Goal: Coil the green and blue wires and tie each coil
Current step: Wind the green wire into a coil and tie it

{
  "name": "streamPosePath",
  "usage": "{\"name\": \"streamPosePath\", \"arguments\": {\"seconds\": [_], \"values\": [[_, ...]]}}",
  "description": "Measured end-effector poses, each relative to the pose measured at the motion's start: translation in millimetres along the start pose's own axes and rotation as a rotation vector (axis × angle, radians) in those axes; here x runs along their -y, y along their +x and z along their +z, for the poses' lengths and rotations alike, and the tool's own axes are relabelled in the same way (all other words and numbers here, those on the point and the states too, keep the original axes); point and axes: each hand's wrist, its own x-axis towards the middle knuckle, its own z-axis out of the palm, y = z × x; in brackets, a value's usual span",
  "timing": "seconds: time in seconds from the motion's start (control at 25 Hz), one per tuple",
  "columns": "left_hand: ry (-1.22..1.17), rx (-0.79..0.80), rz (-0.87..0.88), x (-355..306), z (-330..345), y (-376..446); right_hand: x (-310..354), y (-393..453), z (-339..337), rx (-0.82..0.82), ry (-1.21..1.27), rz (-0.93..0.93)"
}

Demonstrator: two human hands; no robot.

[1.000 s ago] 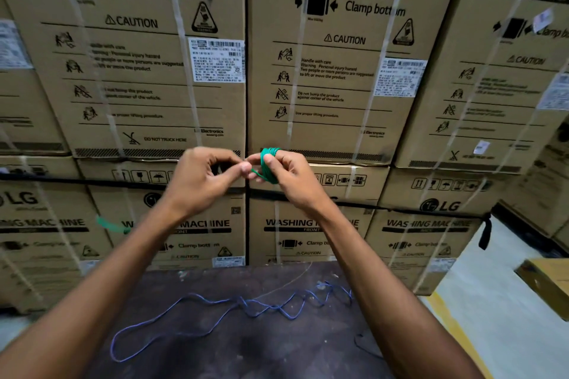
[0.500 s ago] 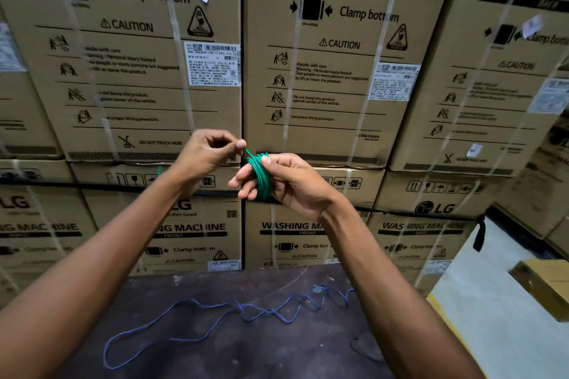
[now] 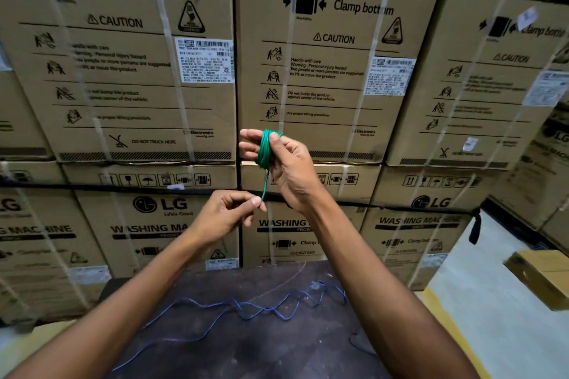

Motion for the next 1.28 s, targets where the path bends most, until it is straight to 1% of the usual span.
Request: {"name": "streamPosePath", "arguments": {"seconds": [0.12,0.2,0.36,0.48,0.52,0.6,0.68,0.76,0.88,1.04,1.16,1.28], "values": [[0.227,0.048,0.121,-12.2,-12.3,-9.5,-10.3,0.5,-9.6,-0.073,-0.228,-0.026],[0.382,0.036,0.191,-24.1,-22.9,-14.5,-11.8,0.7,-14.0,-0.08,-0.393,-0.021],[0.655,-0.049,0.352,-62.5,-51.7,-8.7,-15.1,-1.9,-20.8,-0.011,-0.634,0.035],[0.781,-0.094,0.477,-85.3,-69.3,12.8,-13.1,-6.1,-16.1,0.097,-0.658,0.126],[0.774,-0.094,0.492,-90.0,-72.6,21.0,-9.7,-7.7,-13.7,0.143,-0.64,0.163],[0.711,-0.084,0.462,-95.7,-77.1,36.2,0.1,-11.5,-8.2,0.242,-0.545,0.23],[0.609,-0.066,0.407,-95.9,-77.7,45.8,12.0,-15.5,-4.3,0.326,-0.403,0.274],[0.49,-0.027,0.376,-89.3,-72.5,49.6,23.3,-18.7,-1.7,0.373,-0.293,0.296],[0.305,-0.014,0.383,-76.9,-58.4,47.4,32.3,-22.7,0.3,0.391,-0.18,0.305],[0.265,0.016,0.379,-66.5,-51.5,43.8,34.0,-27.0,-0.4,0.383,-0.065,0.308],[0.238,0.081,0.344,-68.7,-53.5,39.4,36.3,-29.8,-0.4,0.349,0.014,0.295],[0.099,0.146,0.286,-71.1,-56.5,34.0,37.1,-32.4,1.8,0.325,0.075,0.298]]}}
